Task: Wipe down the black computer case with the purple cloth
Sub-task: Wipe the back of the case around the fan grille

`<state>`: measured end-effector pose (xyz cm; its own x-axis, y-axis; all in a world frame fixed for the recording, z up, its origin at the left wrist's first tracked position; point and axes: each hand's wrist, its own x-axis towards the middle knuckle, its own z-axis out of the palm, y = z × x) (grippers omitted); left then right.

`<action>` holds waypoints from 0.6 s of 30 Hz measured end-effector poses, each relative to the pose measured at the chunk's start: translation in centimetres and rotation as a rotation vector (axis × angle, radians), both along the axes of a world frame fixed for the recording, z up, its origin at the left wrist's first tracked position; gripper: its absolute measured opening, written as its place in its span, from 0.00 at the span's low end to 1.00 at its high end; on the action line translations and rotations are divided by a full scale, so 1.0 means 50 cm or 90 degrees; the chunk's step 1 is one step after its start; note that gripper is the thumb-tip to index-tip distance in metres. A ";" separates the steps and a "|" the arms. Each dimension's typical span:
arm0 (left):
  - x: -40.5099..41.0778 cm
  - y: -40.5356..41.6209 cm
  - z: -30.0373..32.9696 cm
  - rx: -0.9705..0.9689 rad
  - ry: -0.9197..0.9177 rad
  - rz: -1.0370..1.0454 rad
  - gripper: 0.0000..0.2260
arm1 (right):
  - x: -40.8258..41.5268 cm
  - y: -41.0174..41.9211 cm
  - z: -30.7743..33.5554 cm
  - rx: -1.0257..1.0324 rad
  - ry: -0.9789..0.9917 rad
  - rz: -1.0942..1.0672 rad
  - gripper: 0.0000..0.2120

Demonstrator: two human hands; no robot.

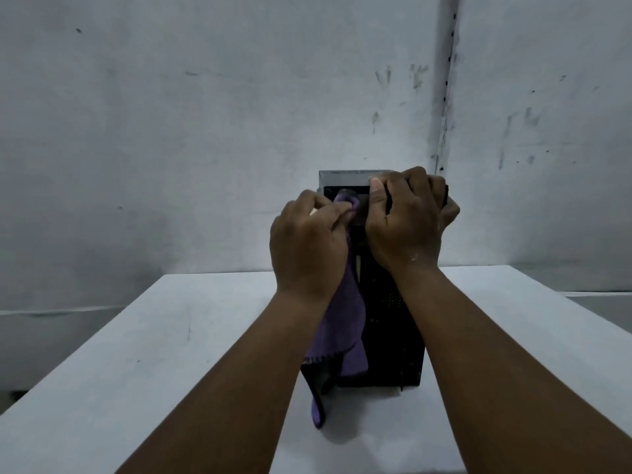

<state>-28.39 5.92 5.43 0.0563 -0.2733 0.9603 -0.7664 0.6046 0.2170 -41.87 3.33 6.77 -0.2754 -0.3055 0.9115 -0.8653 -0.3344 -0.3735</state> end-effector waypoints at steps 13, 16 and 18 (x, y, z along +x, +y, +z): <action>0.004 -0.010 -0.020 -0.010 -0.059 0.005 0.11 | 0.001 0.001 -0.002 -0.018 0.003 -0.010 0.11; 0.002 -0.010 0.019 0.001 -0.050 0.014 0.07 | 0.000 0.004 0.001 -0.015 0.002 0.003 0.11; 0.000 -0.011 0.035 0.008 -0.035 0.016 0.07 | 0.000 0.005 0.001 -0.014 -0.001 0.011 0.11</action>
